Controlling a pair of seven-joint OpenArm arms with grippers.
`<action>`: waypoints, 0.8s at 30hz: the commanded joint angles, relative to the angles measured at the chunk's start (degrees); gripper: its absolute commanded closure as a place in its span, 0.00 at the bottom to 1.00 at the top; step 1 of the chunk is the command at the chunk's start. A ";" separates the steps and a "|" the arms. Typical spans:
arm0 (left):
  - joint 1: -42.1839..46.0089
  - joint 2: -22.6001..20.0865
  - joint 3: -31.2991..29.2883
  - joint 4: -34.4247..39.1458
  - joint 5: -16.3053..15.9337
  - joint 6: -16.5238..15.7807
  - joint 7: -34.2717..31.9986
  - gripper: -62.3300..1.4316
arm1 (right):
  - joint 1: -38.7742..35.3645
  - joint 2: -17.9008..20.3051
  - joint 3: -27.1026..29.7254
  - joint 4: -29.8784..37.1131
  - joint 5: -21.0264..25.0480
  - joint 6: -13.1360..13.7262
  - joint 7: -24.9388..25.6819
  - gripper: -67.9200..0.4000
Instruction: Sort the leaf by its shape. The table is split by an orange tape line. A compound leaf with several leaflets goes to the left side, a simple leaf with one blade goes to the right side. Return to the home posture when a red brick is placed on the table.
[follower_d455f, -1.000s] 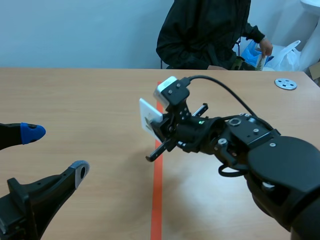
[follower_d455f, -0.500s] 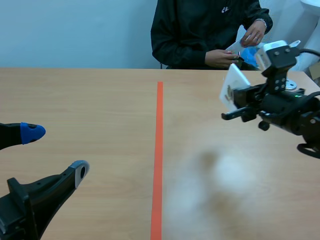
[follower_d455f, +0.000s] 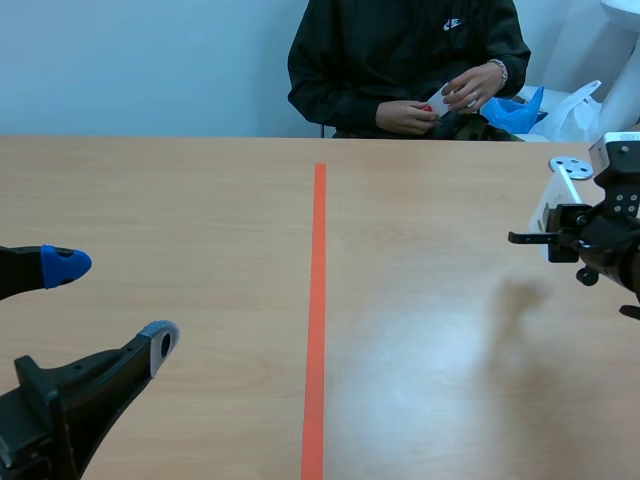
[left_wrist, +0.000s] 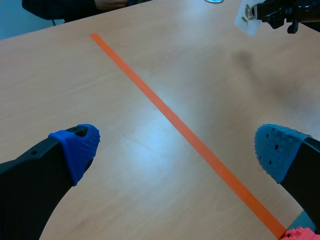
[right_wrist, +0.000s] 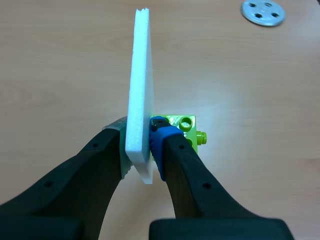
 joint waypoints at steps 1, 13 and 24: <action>-0.15 0.39 -0.26 0.39 -0.33 -0.15 -1.01 0.00 | 3.32 0.50 0.92 -0.22 -0.07 -0.94 1.79 0.97; -0.17 0.39 -0.26 0.39 -0.33 -0.15 -1.03 0.00 | 11.56 0.96 1.40 -19.26 -4.11 -4.00 8.98 0.94; -0.17 0.39 -0.26 0.39 -0.35 -0.15 -1.03 0.00 | 9.53 1.29 1.40 -19.30 -5.79 -6.58 7.82 0.74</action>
